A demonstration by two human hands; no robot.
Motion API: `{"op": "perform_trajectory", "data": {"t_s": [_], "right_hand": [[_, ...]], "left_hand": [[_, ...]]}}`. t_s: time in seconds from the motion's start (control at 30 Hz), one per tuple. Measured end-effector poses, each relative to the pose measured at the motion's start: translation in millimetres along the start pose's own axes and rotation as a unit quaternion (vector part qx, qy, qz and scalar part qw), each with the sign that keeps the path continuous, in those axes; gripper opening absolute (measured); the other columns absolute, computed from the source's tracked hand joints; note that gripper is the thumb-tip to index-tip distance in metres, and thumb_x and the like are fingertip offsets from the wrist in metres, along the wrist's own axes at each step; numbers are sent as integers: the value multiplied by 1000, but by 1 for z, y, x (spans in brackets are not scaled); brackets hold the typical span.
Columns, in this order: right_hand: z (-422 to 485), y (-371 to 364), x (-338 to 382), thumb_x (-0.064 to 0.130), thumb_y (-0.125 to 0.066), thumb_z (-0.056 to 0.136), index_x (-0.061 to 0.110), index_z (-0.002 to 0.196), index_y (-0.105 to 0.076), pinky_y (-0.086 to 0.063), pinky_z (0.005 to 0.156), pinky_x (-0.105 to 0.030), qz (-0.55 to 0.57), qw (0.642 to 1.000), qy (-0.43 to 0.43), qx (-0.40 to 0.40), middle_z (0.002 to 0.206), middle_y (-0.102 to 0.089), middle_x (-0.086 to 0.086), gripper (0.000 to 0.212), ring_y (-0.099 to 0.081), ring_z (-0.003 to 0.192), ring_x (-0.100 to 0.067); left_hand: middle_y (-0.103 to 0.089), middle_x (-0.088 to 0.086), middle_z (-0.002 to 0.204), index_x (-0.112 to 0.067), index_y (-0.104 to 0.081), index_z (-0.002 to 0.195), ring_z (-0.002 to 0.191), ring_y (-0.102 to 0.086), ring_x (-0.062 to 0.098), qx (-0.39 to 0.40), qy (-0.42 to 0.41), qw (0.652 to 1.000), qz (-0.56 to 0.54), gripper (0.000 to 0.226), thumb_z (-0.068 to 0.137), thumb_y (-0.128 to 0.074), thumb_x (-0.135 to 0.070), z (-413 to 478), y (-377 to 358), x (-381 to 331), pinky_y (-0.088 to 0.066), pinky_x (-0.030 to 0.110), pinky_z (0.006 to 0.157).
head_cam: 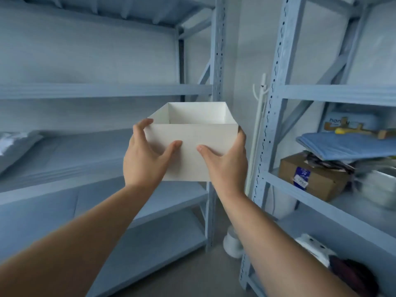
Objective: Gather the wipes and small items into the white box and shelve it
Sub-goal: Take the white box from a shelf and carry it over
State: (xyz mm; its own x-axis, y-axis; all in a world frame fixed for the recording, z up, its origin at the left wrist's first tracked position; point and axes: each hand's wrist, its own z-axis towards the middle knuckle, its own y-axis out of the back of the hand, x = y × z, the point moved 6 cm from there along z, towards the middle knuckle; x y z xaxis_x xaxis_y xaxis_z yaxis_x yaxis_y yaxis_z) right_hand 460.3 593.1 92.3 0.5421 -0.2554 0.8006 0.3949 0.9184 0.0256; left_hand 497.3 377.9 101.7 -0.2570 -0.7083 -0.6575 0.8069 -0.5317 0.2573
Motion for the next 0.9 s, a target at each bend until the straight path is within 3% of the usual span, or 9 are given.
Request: {"op": "perform_trajectory", "data": {"t_s": [0.23,0.4,0.9], "right_hand": [[-20,64,-78,43,-85,67,27,144,-37,-52,93,-32,-62,996,-57,-26,135,-57,6,92,-57,120,-13],[-45,107,-138,42,-86,66,25,142,-38,-50,100,-38,-103,988,-103,-51,137,-57,4,92,-55,124,-13],[-112,218,-293,49,-83,63,33,145,-34,-50,102,-38,-170,949,-236,-119,137,-56,13,97,-54,125,-7]], "left_hand": [[-57,-7,124,-39,-35,121,92,-51,13,105,8,994,-13,69,70,-72,-68,-61,-79,3,-41,35,70],[-55,1,128,-29,-35,120,107,-54,25,178,-2,984,14,73,71,-72,-69,-114,-134,16,-41,37,75],[-52,-1,115,-29,-35,108,100,-56,28,360,-20,932,46,72,66,-71,-74,-249,-285,29,-37,35,71]]}}
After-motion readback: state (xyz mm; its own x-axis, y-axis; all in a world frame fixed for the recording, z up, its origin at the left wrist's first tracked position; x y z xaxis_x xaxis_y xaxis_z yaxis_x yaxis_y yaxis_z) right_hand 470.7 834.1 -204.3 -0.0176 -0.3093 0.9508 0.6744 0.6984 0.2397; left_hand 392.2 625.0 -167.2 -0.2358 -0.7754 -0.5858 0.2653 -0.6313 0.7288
